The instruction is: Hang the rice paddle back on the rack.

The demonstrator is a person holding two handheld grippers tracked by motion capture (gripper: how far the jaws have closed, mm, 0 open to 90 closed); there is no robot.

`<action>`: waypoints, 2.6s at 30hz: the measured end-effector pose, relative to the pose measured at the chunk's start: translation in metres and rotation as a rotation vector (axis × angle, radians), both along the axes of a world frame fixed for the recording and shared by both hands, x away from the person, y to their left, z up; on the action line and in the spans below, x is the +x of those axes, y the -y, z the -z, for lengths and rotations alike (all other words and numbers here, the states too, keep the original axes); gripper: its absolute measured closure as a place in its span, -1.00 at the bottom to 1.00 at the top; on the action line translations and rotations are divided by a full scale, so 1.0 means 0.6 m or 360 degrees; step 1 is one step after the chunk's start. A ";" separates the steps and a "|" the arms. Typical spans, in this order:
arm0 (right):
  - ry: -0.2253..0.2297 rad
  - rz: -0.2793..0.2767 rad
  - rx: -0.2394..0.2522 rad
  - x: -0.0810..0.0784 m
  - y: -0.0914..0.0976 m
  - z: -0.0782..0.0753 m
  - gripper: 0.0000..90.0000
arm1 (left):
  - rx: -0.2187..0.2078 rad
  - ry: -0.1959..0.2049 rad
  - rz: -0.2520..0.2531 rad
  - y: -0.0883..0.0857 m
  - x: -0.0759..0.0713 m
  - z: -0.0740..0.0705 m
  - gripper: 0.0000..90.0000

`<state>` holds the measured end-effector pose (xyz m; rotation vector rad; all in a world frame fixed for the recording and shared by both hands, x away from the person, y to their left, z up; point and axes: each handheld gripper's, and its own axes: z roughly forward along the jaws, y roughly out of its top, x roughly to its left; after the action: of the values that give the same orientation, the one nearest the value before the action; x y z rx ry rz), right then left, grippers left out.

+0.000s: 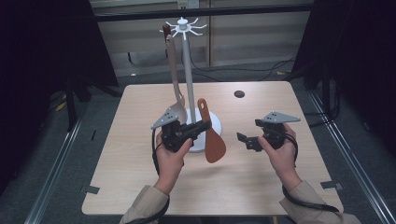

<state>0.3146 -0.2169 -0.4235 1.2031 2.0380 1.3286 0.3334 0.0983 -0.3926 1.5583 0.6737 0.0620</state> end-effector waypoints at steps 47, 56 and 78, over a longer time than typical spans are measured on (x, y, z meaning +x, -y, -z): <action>-0.0020 -0.0043 0.0003 -0.001 0.002 0.001 -0.84 | -0.0231 0.0258 -0.0022 -0.029 0.045 -0.119 0.83; -0.0013 -0.0044 0.0004 -0.001 0.003 0.001 -0.84 | -0.0271 0.0307 -0.0047 -0.032 0.050 -0.144 0.83; -0.0032 -0.0066 0.0026 0.001 0.002 0.001 -0.84 | -0.0309 0.0397 -0.0059 -0.027 0.075 -0.195 0.83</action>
<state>0.3149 -0.2179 -0.4244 1.1920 2.0802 1.3602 0.3781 0.1145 -0.2758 1.3243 0.4959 0.2095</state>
